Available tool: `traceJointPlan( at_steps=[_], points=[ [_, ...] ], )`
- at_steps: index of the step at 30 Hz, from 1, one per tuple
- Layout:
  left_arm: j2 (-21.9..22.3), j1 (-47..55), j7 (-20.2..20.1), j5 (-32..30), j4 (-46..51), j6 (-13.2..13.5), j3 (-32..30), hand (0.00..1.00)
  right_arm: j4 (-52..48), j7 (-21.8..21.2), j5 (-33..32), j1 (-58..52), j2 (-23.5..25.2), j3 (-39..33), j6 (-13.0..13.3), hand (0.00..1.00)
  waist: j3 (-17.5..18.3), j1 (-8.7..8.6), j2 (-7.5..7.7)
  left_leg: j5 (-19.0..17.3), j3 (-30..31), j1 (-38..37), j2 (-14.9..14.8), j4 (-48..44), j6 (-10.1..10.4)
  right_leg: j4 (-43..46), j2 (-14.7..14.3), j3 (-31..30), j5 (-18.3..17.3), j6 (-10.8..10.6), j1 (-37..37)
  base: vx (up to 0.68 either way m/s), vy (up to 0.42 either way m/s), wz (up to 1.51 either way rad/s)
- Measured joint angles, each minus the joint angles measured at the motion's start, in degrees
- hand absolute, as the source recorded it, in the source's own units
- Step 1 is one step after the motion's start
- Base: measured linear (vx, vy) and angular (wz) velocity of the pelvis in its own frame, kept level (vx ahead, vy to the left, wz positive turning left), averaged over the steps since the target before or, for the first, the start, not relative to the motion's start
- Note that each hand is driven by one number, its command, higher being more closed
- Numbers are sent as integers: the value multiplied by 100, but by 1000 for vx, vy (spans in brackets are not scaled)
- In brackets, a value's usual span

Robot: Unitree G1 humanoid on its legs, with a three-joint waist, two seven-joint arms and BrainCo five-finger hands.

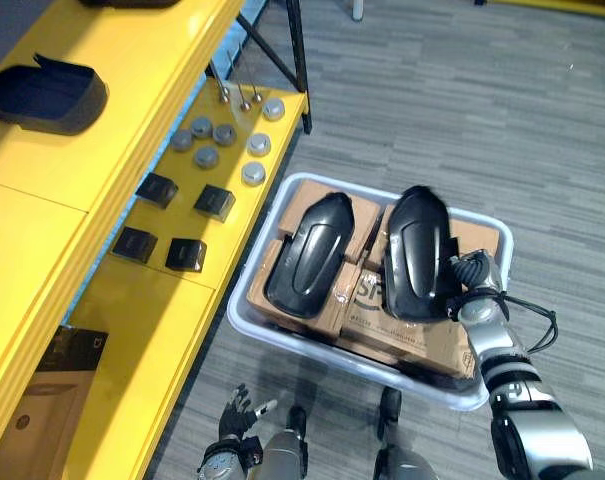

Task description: Walk over and take plastic housings, then place them on the shelf

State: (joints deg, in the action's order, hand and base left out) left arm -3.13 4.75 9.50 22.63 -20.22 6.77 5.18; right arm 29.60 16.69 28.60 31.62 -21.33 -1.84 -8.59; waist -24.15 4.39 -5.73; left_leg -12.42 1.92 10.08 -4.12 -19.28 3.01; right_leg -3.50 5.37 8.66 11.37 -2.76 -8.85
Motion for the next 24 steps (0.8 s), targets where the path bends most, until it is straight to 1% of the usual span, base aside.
traceJointPlan(
  at_steps=[1,3,5,7,8,9,11,13,14,15,16,17,19,20,21,23,24],
  points=[
    [35,87,-3,-9,270,-1,-53,0,-267,-32,129,-214,33,-2,1,100,63,-6,1,1,-1,-59,0,36,-1,-28,-4,0,-1,-1,49,100,11,1],
    [99,301,-5,-66,1101,-35,-253,0,-1034,-148,574,-941,181,-46,5,100,419,-74,16,40,-5,-255,0,217,5,-122,-7,9,-8,-8,198,110,6,-1],
    [124,313,-15,-188,1619,-86,-374,0,-1396,-227,771,-1280,188,-111,7,100,602,-96,20,77,-3,-467,-12,391,6,-123,-14,22,-16,-17,338,87,6,1],
    [132,287,-26,-448,2100,-92,-388,0,-1691,-283,892,-1547,205,-303,15,100,755,-127,41,121,14,-681,-9,582,-7,-125,-2,61,-37,-40,493,22,8,9],
    [121,268,-40,-597,2335,-88,-396,0,-1865,-325,960,-1668,223,-372,34,100,903,-188,103,134,43,-759,20,675,-23,-125,35,131,-104,-89,552,6,1,15],
    [120,221,-46,-606,2401,-86,-394,0,-1944,-334,1013,-1702,231,-403,37,100,954,-222,114,140,63,-787,29,700,-29,-126,41,149,-111,-87,582,3,4,14],
    [105,66,-94,-603,2433,-94,-323,0,-2152,-373,1024,-1800,232,-447,92,100,1100,-236,175,164,81,-930,32,779,-26,-128,44,152,-114,-87,690,-3,2,3],
    [-24,-57,-127,-477,2419,-127,-32,0,-2253,-424,1031,-1827,233,-416,123,100,1313,-264,242,193,89,-950,36,822,-23,-130,51,158,-115,-87,698,-39,-6,3],
    [-198,-198,-201,-153,2329,-137,245,0,-2255,-428,1074,-1823,221,-344,150,100,1416,-269,286,230,104,-957,44,851,-23,-130,62,152,-114,-86,702,-43,-10,7],
    [-284,-289,-249,67,2250,-152,375,0,-2257,-425,1136,-1820,221,-304,162,100,1443,-275,305,253,113,-977,48,877,-26,-131,69,157,-114,-86,714,-52,-13,7],
    [-404,-468,-311,467,2064,-194,648,0,-2270,-426,1224,-1812,213,-166,189,100,1492,-290,337,288,116,-1022,56,930,-27,-132,76,158,-112,-84,739,-62,-17,3],
    [-448,-582,-339,676,1927,-211,805,0,-2337,-427,1251,-1812,211,-62,195,100,1524,-306,350,298,116,-1032,59,942,-26,-132,78,155,-108,-79,742,-65,-16,1],
    [-471,-828,-398,1310,1624,-283,1086,0,-2625,-413,1261,-1808,211,167,235,100,1548,-357,372,309,116,-1033,59,953,-26,-136,82,151,-90,-59,741,-67,-14,-1],
    [-476,-994,-407,1548,1384,-323,1262,0,-2773,-380,1262,-1804,209,300,255,100,1574,-368,392,313,113,-1034,53,961,-23,-139,78,146,-84,-51,735,-70,-22,-2],
    [-477,-1135,-421,1926,1177,-357,1438,0,-2906,-300,1262,-1799,207,428,267,100,1609,-369,412,315,111,-1035,29,972,-21,-146,68,142,-78,-43,728,-50,-24,-3],
    [-476,-1276,-456,2358,952,-403,1612,0,-3111,-183,1263,-1774,209,656,309,100,1694,-370,446,336,92,-1027,10,1027,-6,-156,49,121,-68,-29,677,-26,-33,-6],
    [-481,-1354,-476,2579,877,-426,1696,0,-3262,-116,1262,-1765,217,799,380,100,1709,-373,466,358,76,-1034,9,1060,9,-154,33,116,-61,-20,667,-6,-27,-6]
  ],
)
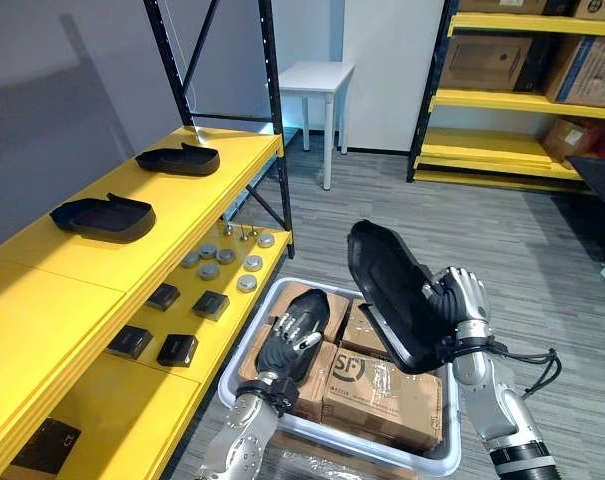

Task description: Walk over and take plastic housings, then place them on the shelf

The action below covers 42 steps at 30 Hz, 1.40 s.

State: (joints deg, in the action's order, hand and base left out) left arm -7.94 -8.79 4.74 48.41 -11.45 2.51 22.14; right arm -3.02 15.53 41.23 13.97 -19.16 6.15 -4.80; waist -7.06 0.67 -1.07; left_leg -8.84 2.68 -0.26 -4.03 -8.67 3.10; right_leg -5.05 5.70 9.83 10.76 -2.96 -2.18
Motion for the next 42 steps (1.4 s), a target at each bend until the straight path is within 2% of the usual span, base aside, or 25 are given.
traceJointPlan(
  at_steps=[5,13,14,19,24,27,29,30,31,32,33,35,36,37,38,39,40,42],
  points=[
    [39,-301,-5,653,-229,6,224,0,-115,145,-4,93,239,629,220,100,63,7,44,27,-100,-60,-34,54,28,7,-48,-109,21,28,-28,28,-4,-11],
    [48,-747,495,726,-674,129,404,0,-427,292,-43,27,584,1670,373,100,149,-80,142,28,-108,-67,-22,53,26,2,-36,-125,24,27,-29,9,11,-1],
    [48,-757,536,797,-674,141,402,100,-505,344,-50,-51,610,1768,392,100,155,-79,151,28,-106,-67,-19,52,26,1,-31,-124,25,25,-29,0,0,0],
    [63,-840,929,1200,-673,460,312,100,-530,606,-514,-383,604,1885,495,100,263,-135,224,29,-107,-76,-7,43,24,-1,-13,-124,30,22,-18,0,0,0],
    [226,-953,1473,1324,-579,1158,131,100,-522,939,-932,-613,525,1990,506,100,322,-213,285,75,81,7,9,22,10,13,58,92,35,25,28,-13,5,15],
    [401,-953,1592,1124,-523,1230,-53,100,-532,1049,-1051,-680,426,2042,565,100,325,-185,304,146,415,229,77,-63,49,20,76,443,32,30,30,-36,-31,69],
    [413,-944,1676,783,-447,1283,-159,100,-510,1133,-1288,-711,365,2126,634,100,315,-150,303,296,893,405,119,-39,114,22,114,980,-17,92,135,-60,-67,107],
    [413,-939,1693,692,-418,1284,-210,100,-486,1139,-1363,-710,360,2139,673,0,304,-119,305,339,983,414,117,-7,135,24,118,1111,-34,107,182,-89,-84,113],
    [415,-907,1747,530,-301,1286,-320,100,-451,1142,-1425,-705,361,2177,768,0,295,-82,308,357,942,432,42,109,155,29,154,1360,-90,111,270,-84,-77,108],
    [450,-897,1820,518,-185,1332,-485,100,-449,1139,-1441,-722,384,2243,882,0,293,-95,306,355,603,482,-115,191,148,32,172,1595,-126,109,339,-109,-101,146],
    [670,-900,1938,497,158,1545,-976,100,-257,1058,-1495,-752,320,2711,1092,0,269,-115,342,389,-146,509,-391,359,98,33,230,1945,-182,111,403,-87,-85,124],
    [776,-908,1986,337,570,1789,-1243,100,75,924,-1503,-867,390,3176,1132,0,263,-100,335,439,-939,587,-635,468,24,31,300,2240,-234,55,438,-66,-39,110],
    [794,-901,1986,66,869,1889,-1256,100,263,855,-1516,-958,515,3321,1138,0,245,-84,305,484,-1639,690,-823,469,-40,30,362,2491,-273,3,442,-29,3,106],
    [781,-888,1982,-90,987,1920,-1254,100,325,828,-1516,-957,578,3313,1137,0,237,-52,293,497,-2023,707,-917,470,-50,29,392,2603,-284,-21,441,-1,35,107],
    [769,-846,1976,-375,1090,1922,-1250,100,340,810,-1516,-905,662,3180,1141,0,235,4,286,555,-2752,698,-1064,476,-76,28,470,2764,-297,-69,444,30,56,87],
    [733,-706,1972,-679,1141,1901,-1249,100,337,816,-1516,-806,756,2948,1177,0,241,4,270,682,-3162,675,-1117,527,13,29,550,2902,-291,-139,477,73,116,80],
    [694,-507,1973,-899,1224,1835,-1256,100,306,824,-1516,-760,827,2737,1184,0,255,15,234,880,-3151,644,-1065,646,133,31,592,2963,-292,-193,511,100,155,47],
    [667,134,2008,-1539,1562,1686,-1317,100,150,825,-1519,-765,933,2381,1185,0,265,43,221,1267,-3099,513,-883,831,214,66,753,2998,-300,-312,608,141,172,16]
  ],
)
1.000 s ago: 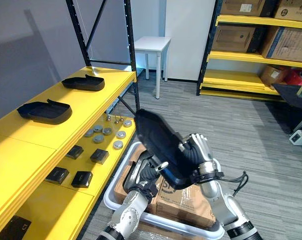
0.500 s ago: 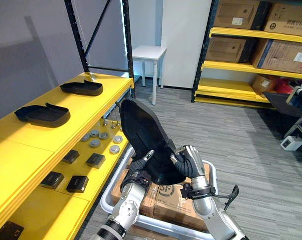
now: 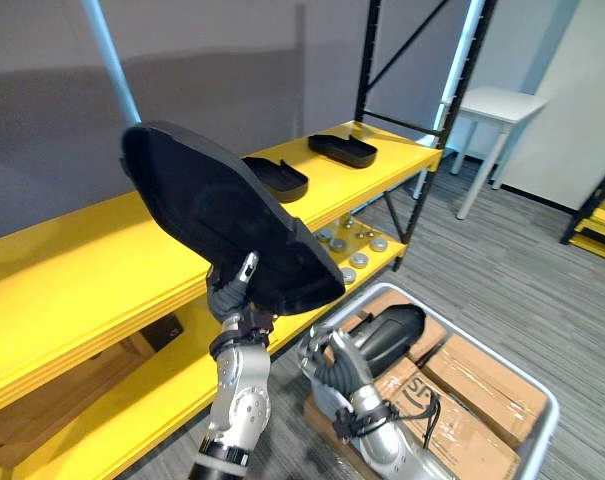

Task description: Walk over and take plastic housings, then place them on the shelf

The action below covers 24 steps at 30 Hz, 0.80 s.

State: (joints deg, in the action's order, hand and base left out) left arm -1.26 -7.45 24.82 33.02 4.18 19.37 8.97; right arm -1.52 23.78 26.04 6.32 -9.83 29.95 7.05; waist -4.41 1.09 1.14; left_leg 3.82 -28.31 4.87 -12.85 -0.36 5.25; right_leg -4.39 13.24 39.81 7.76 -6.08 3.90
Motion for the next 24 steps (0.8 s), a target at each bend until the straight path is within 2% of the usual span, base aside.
traceJointPlan(
  at_steps=[1,3,4,5,6,7,8,9,10,11,12,13,14,16,17,18,19,20,21,24],
  points=[
    [-2,149,0,-180,71,-28,-33,100,-31,1,-2,-22,31,-76,0,0,4,6,-1,46,7,-30,66,19,3,63,78,17,-33,-46,25,183,168,20],
    [-13,360,152,-1293,158,-281,-222,100,-126,7,-253,-153,221,-489,42,0,12,-5,15,67,201,-121,475,-1,-52,855,718,170,-281,-229,19,237,224,49],
    [-26,381,182,-1542,182,-356,-251,100,-175,18,-331,-196,275,-622,50,0,16,-18,23,40,290,-150,603,-7,-107,1146,923,234,-380,-194,33,265,256,83],
    [-40,454,236,-2112,267,-509,-305,100,-216,24,-405,-223,337,-889,62,0,17,-34,13,10,507,-233,806,-12,-243,1832,1335,356,-412,-162,34,251,254,101],
    [-113,544,293,-2693,444,-681,-321,100,-228,50,-514,-227,370,-1172,70,0,9,-23,63,-23,706,-306,962,-79,-343,2533,1714,330,-375,-40,28,234,256,108],
    [-160,594,313,-2948,529,-730,-344,100,-231,54,-542,-251,396,-1300,80,0,24,-24,88,-72,847,-324,1028,-110,-389,2854,1866,297,-292,140,13,225,322,115],
    [-209,662,350,-3368,662,-792,-501,100,-230,66,-559,-317,433,-1572,94,0,5,-25,92,-148,1101,-436,1101,-109,-475,3462,2029,-103,54,634,-141,203,283,115],
    [-260,687,511,-3815,786,-859,-776,100,-233,71,-605,-456,517,-1805,131,0,-14,-35,80,-253,1386,-477,1094,-117,-551,4061,1883,-998,-40,540,-444,207,215,113],
    [-306,680,598,-3985,818,-886,-936,100,-236,69,-630,-543,599,-1876,151,0,-19,-58,91,-291,1551,-477,1045,-113,-593,4376,1651,-1445,-507,373,-631,179,29,117],
    [-348,676,784,-4284,821,-953,-1276,100,-249,44,-742,-720,639,-1924,195,0,-33,-144,83,-310,1855,-493,1017,-91,-612,4693,1122,-2010,-1233,381,-874,148,-47,103],
    [-371,678,862,-4394,819,-997,-1409,100,-249,12,-795,-805,639,-1953,217,0,-56,-178,89,-311,1986,-526,1024,-81,-613,4681,899,-2171,-1446,323,-935,184,-50,118],
    [-393,686,983,-4551,817,-1091,-1553,100,-250,-83,-985,-968,645,-2065,269,0,-119,-171,93,-338,2201,-651,1063,-60,-610,4445,533,-2405,-1711,343,-1019,181,-59,110],
    [-393,696,1040,-4662,819,-1144,-1611,100,-251,-163,-1156,-1135,659,-2176,295,0,-123,-185,89,-329,2402,-682,1087,-67,-586,3909,148,-2710,-1824,340,-1123,182,-71,118],
    [-405,665,1110,-4817,824,-1149,-1610,100,-269,-303,-1363,-1361,762,-2369,324,0,-129,-262,102,-346,2781,-593,1105,-113,-533,2771,-453,-3439,-1810,317,-1221,160,-149,122],
    [-404,658,1116,-4908,829,-1184,-1606,100,-278,-392,-1492,-1490,838,-2503,337,0,-127,-326,192,-365,3011,-557,1195,-145,-455,2007,-689,-3930,-1578,351,-1209,134,-195,111],
    [-407,653,1115,-4931,847,-1195,-1597,100,-317,-423,-1535,-1562,879,-2562,341,0,-135,-340,278,-414,3082,-541,1293,-182,-387,1748,-716,-4154,-1127,280,-1209,119,-195,97],
    [-276,707,1112,-5004,854,-1232,-1594,100,-367,-480,-1673,-1679,837,-2661,349,0,-170,-336,166,-467,3194,-547,1272,-207,-315,1731,-728,-4102,-1002,214,-1147,136,-156,54],
    [-211,720,1093,-5018,907,-1232,-1585,100,-413,-520,-1738,-1756,813,-2722,358,0,-161,-302,44,-520,3188,-488,1154,-235,-243,1487,-811,-4043,-946,253,-1058,183,-146,27],
    [-169,721,1093,-5016,1038,-1233,-1622,100,-423,-565,-1780,-1781,812,-2772,358,0,-166,-292,-12,-548,3169,-458,1028,-228,-201,1169,-926,-4020,-781,303,-943,164,-91,-9],
    [-149,706,904,-4827,1284,-1183,-1588,100,-709,-682,-1882,-1952,860,-2807,370,0,-176,-322,-13,-601,3146,-445,884,-205,-118,758,-1095,-4016,-607,372,-781,144,-62,-11]
  ],
)
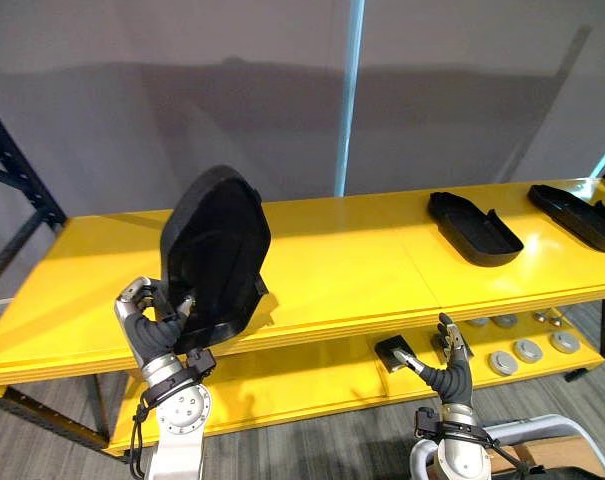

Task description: Walk over and take plastic housings, then place them on the shelf

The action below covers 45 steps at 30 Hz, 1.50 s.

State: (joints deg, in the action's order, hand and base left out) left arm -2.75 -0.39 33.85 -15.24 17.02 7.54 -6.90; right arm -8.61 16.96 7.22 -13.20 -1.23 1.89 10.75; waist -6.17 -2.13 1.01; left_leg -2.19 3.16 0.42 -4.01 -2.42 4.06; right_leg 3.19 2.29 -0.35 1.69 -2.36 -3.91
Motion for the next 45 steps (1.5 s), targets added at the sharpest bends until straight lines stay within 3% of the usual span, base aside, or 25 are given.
traceJointPlan(
  at_steps=[1,3,4,6,7,9,11,14,17,22,24,29,30,33,34,45],
  points=[
    [-2,-2,-73,210,0,41,45,100,-68,-29,-22,-40,-4,-6,13,0,-3,-10,-6,0,2,3,-5,5,1,-6,-8,5,0,0,1,105,-30,7],
    [-23,-141,-482,1499,-42,205,257,100,-238,-184,-245,-129,-17,-104,14,0,-7,-106,-14,10,144,101,-22,23,14,-80,3,179,-1,1,6,78,-17,29],
    [-41,-225,-570,1783,-81,234,332,100,-241,-219,-245,-141,-17,-140,15,0,-8,-141,-15,18,193,136,-17,23,22,-84,15,251,-3,2,4,53,1,43],
    [-322,-590,-940,3097,-451,447,593,100,-515,-380,-409,-301,-25,-192,12,0,-23,-181,-40,80,281,140,13,100,30,-83,46,299,-26,7,12,22,22,27],
    [-436,-688,-1001,3389,-560,473,656,100,-639,-412,-473,-356,-28,-193,12,0,-31,-186,-54,94,281,134,20,122,30,-83,54,301,-27,8,10,0,20,7],
    [-1024,-1137,-1293,4627,-1157,516,848,100,-958,-528,-487,-521,-143,-198,12,0,-48,-319,-92,160,268,127,46,237,22,-81,82,304,-32,8,-11,-34,17,3],
    [-1493,-1564,-1450,5433,-1718,495,964,100,-1076,-596,-491,-623,-265,-220,10,0,-52,-377,-101,167,137,105,51,329,27,-79,87,272,-32,4,-56,-52,24,-11],
    [-2309,-2309,-1536,6308,-2538,363,1303,100,-1129,-701,-495,-851,-426,-193,-1,0,-54,-504,-107,176,-49,175,55,410,18,-64,82,183,-13,12,-218,-20,25,-21],
    [-2900,-3173,-1562,6732,-3222,168,1874,100,-1123,-750,-494,-943,-607,-10,-40,0,-64,-538,-122,225,-265,252,59,460,3,-73,89,-37,55,-20,-410,39,47,-29],
    [-3106,-4326,-1622,6794,-4310,-122,2658,100,-1075,-788,-489,-931,-778,533,-77,0,-115,-678,-167,262,-457,297,73,472,-19,-125,119,-112,69,-28,-498,82,45,-10],
    [-3104,-5025,-1629,6737,-5073,-362,2946,100,-1074,-808,-485,-848,-806,809,-91,0,-300,-730,-171,281,-495,353,69,465,-15,-153,118,-125,91,3,-545,82,16,-5],
    [-3061,-5842,-1621,6557,-6013,-580,3073,100,-1069,-808,-465,-657,-842,1090,-129,0,-516,-839,-171,298,-527,434,62,461,-9,-175,116,-122,101,17,-611,55,5,0],
    [-2930,-6220,-1536,6344,-6710,-799,3086,100,-1056,-807,-460,-589,-947,1402,-201,0,-653,-901,-165,299,-540,434,65,463,-11,-183,120,-126,108,27,-611,87,16,-2],
    [-2829,-6294,-1413,6100,-7045,-1057,3081,100,-1057,-807,-459,-507,-960,1521,-213,0,-759,-947,-167,307,-543,440,70,464,-23,-196,125,-128,125,30,-613,26,7,0],
    [-2785,-6306,-1375,6038,-7129,-1075,3006,0,-1057,-806,-459,-502,-964,1521,-215,0,-817,-945,-165,313,-554,443,69,463,-30,-217,123,-137,147,30,-613,0,0,0],
    [-2698,-6744,-1167,5425,-7452,-1396,2644,0,-1058,-800,-454,-491,-958,1673,-223,0,-1003,-951,-162,388,-588,486,48,474,-26,-300,95,-183,272,32,-640,3,1,-1]
  ],
)
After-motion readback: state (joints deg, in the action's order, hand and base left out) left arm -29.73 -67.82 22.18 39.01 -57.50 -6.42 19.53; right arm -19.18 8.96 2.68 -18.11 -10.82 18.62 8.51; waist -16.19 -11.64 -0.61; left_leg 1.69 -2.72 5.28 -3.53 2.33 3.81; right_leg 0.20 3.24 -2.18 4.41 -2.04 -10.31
